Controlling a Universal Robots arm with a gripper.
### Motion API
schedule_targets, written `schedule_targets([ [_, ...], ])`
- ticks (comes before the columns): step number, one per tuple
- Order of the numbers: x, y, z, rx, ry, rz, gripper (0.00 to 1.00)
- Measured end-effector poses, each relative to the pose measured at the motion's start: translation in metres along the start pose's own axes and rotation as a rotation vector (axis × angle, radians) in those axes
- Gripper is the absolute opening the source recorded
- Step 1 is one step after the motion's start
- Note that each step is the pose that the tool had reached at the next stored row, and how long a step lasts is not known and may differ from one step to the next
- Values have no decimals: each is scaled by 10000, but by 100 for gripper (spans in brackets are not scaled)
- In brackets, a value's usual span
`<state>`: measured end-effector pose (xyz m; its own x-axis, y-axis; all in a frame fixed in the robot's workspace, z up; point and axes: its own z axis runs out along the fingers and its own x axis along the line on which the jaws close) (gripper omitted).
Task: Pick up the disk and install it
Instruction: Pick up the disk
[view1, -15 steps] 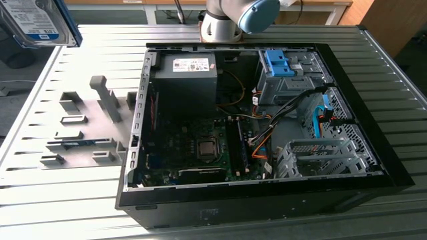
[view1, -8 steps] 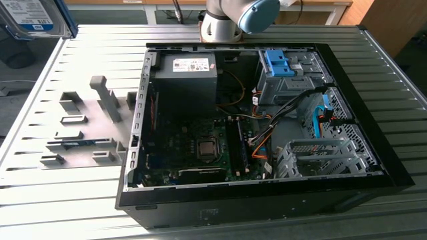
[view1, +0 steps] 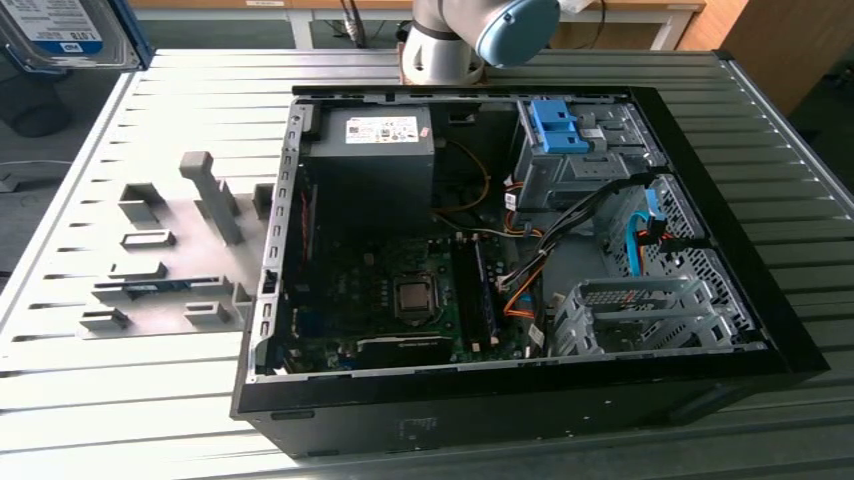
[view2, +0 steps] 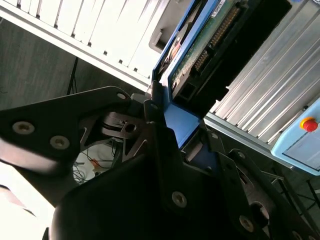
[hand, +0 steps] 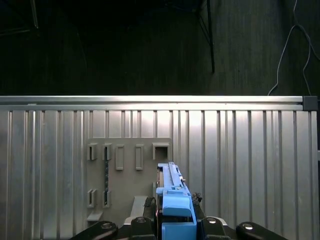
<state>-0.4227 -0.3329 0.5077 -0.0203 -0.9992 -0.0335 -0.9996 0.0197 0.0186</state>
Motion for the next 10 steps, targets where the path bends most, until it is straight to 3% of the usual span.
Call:
schedule_targets([
  [5,0,-12,-1,0,0,0,36],
  [10,-2,-93,-2,1,0,0,36],
])
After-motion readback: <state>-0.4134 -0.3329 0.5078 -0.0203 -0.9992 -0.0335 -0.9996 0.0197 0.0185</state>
